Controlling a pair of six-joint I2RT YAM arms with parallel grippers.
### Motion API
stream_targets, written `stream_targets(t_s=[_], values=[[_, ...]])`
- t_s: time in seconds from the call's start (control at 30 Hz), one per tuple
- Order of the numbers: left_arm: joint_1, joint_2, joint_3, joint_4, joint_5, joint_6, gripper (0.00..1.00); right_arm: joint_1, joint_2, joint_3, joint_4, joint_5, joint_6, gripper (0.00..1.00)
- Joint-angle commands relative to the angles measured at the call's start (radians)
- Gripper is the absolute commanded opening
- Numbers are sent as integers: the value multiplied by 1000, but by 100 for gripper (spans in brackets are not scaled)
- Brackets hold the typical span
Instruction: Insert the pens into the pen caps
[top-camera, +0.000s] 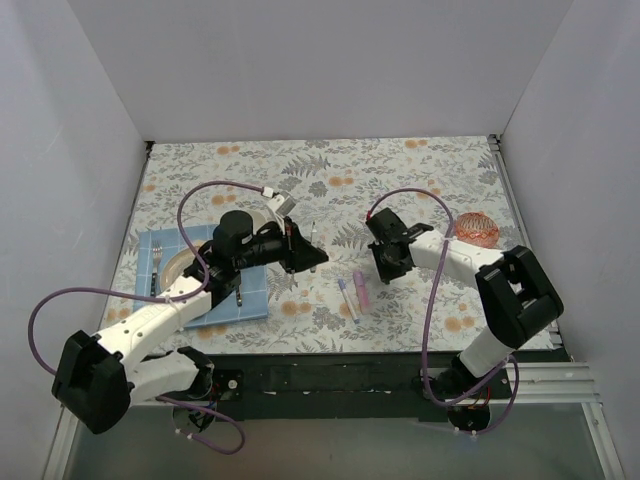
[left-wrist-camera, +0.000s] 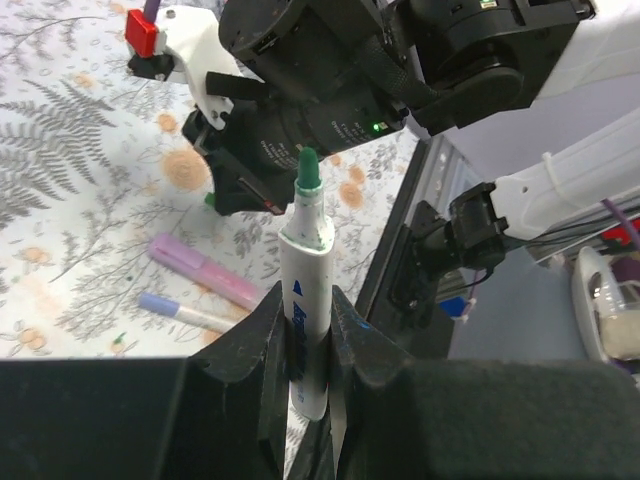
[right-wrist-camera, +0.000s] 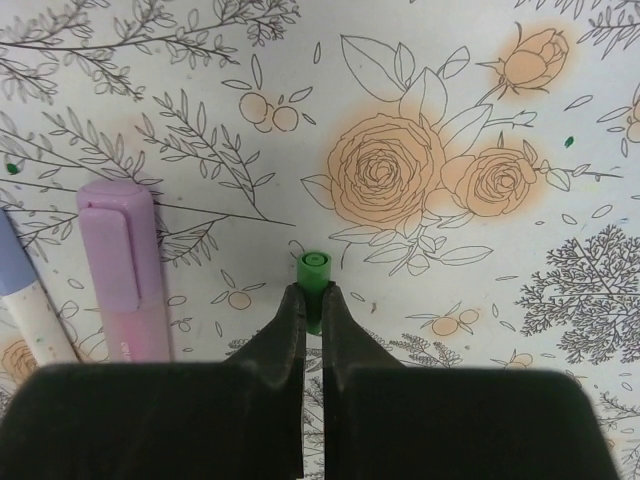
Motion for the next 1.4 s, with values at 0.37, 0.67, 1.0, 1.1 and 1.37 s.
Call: stream_targets(t_s=[0.37, 0.67, 1.0, 1.1, 1.37], values=[[-189, 251, -155, 464, 8, -246, 0, -1, -294, -65, 79, -53, 120, 1], [-249, 389, -151, 601, 31, -285, 0, 0, -452, -83, 142, -136, 183, 1], [-253, 222, -203, 441, -149, -162, 0, -3, -227, 39, 88, 10, 88, 28], [-253, 145, -182, 334, -169, -101, 0, -1, -139, 96, 96, 21, -24, 37], [-252, -117, -96, 69, -251, 13, 0, -38, 43, 261, 67, -30, -447, 38]])
